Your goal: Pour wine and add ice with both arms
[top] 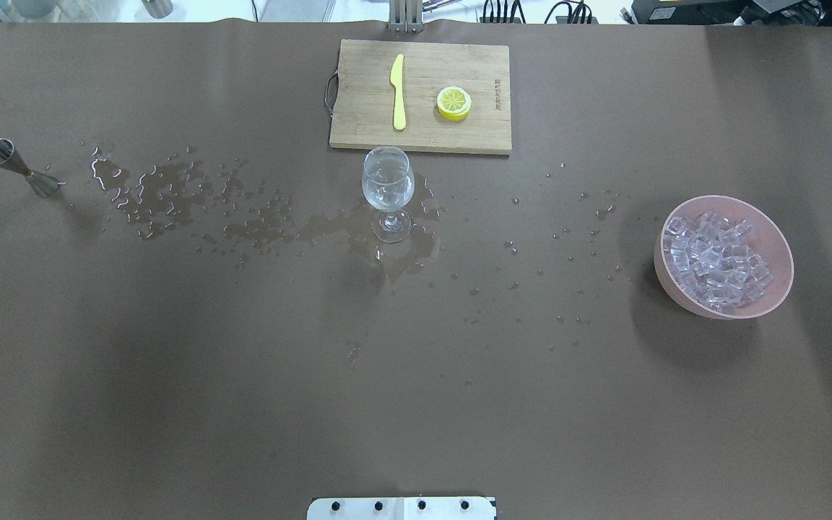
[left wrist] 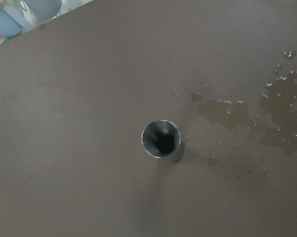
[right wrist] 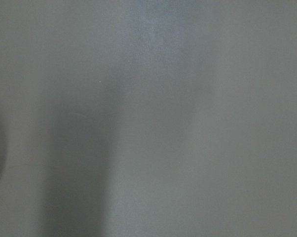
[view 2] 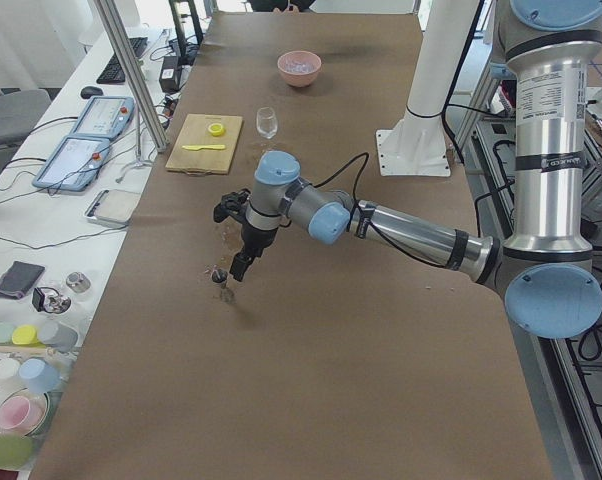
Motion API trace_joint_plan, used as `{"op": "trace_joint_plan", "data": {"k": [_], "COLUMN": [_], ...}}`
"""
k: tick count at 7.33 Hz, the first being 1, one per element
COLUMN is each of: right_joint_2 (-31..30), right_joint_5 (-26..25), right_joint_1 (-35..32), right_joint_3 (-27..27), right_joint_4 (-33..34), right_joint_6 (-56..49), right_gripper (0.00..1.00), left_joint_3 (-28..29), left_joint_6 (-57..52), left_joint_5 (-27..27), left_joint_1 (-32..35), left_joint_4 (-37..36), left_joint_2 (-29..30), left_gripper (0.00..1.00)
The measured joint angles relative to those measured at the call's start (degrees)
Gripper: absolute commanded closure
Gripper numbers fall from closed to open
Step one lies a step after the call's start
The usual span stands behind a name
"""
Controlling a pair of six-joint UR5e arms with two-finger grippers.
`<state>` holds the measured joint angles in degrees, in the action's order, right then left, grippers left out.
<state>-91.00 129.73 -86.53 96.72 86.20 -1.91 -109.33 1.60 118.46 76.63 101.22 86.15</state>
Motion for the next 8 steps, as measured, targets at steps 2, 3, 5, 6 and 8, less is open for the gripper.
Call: {"op": "trace_joint_plan", "data": {"k": [2,3,5,6,8], "right_joint_2": [0.11,0.41,0.47,0.44,0.26], "right_joint_5": [-0.38,-0.82,-1.80,-1.97,-1.68], "right_joint_1": [-0.03,-0.04,-0.04,-0.04,-0.03], "right_joint_3": [-1.24,-1.42,-1.27,-1.17,-1.01], "right_joint_4": [-0.06,-0.07,-0.03,0.04,0.39], "right_joint_6": [-1.12,-1.31,-1.40,-1.35,-1.20], "right_gripper": [0.00,0.00,0.00,0.00,0.00], "left_joint_3": [3.40,6.20,9.47,9.96,10.47], "left_joint_6": [-11.46,-13.74,-14.91,-14.76,-12.90], "left_joint_5": [1.35,1.62,3.50,8.19,15.62], "left_joint_1": [6.29,8.63,11.88,13.50,15.21], "left_joint_4": [-7.42,-8.52,-8.80,-9.01,-9.12], "left_joint_2": [0.61,0.61,0.05,-0.87,-2.99], "left_gripper": [0.02,0.02,0.02,0.02,0.02]}}
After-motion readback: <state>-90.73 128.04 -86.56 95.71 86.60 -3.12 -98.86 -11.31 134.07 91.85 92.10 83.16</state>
